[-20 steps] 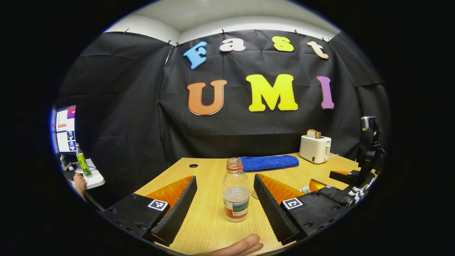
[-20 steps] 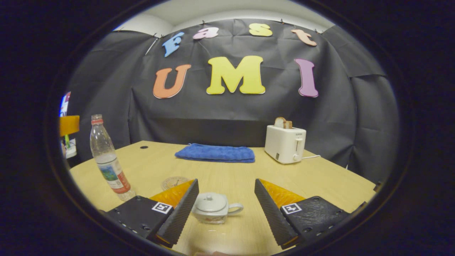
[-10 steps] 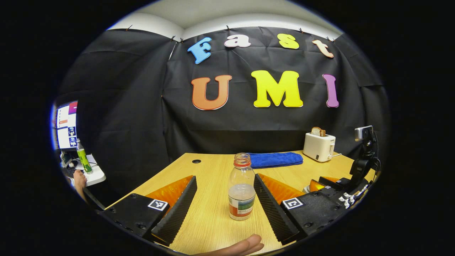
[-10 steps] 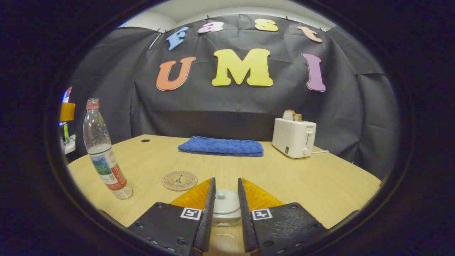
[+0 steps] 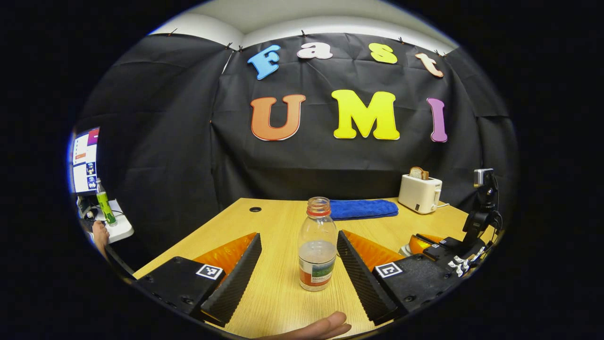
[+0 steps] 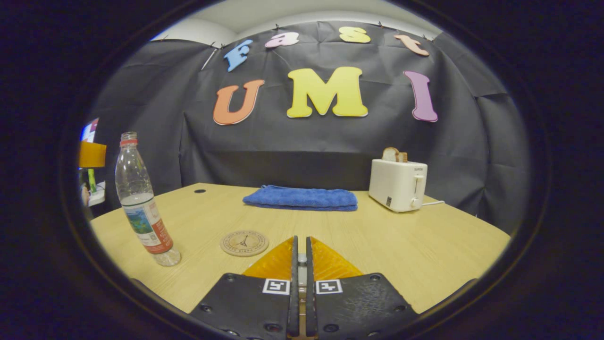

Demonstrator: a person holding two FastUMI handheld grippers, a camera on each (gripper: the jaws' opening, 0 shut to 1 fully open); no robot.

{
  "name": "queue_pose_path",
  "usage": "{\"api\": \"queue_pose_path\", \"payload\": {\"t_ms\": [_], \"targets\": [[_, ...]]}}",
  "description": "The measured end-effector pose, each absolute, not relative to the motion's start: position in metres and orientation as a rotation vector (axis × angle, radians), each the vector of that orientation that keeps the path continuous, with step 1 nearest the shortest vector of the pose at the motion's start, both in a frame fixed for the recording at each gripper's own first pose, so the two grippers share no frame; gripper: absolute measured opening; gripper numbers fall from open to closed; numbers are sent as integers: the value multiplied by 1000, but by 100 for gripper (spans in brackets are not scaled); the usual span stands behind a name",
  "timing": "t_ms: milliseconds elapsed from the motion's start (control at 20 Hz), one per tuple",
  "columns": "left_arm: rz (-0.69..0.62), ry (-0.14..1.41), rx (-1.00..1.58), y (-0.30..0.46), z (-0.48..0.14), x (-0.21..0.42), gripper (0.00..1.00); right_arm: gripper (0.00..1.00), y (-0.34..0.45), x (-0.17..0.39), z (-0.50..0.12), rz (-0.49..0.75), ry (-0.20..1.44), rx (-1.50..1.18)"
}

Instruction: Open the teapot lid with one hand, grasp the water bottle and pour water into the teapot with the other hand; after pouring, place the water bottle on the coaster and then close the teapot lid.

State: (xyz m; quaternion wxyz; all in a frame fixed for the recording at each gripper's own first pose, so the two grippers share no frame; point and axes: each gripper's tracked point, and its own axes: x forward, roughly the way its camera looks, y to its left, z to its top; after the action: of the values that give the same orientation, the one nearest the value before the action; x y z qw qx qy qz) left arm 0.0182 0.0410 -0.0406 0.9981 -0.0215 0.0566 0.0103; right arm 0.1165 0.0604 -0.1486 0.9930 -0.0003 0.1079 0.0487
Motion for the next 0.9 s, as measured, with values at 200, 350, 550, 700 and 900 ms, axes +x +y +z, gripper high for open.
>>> {"api": "queue_pose_path", "payload": {"t_ms": [200,350,550,700,900], "targets": [[-24,124,-45,36,-51,23,100,0,60,115,-147,95,224,33],[-67,130,-81,30,-58,28,100,0,62,112,-132,113,184,48],[-122,148,-97,19,-72,36,100,0,62,109,-126,130,172,56],[-119,143,-73,17,-83,46,100,0,57,104,-128,129,180,66],[-152,109,-76,8,-98,58,100,0,45,96,-133,113,180,80]]}}
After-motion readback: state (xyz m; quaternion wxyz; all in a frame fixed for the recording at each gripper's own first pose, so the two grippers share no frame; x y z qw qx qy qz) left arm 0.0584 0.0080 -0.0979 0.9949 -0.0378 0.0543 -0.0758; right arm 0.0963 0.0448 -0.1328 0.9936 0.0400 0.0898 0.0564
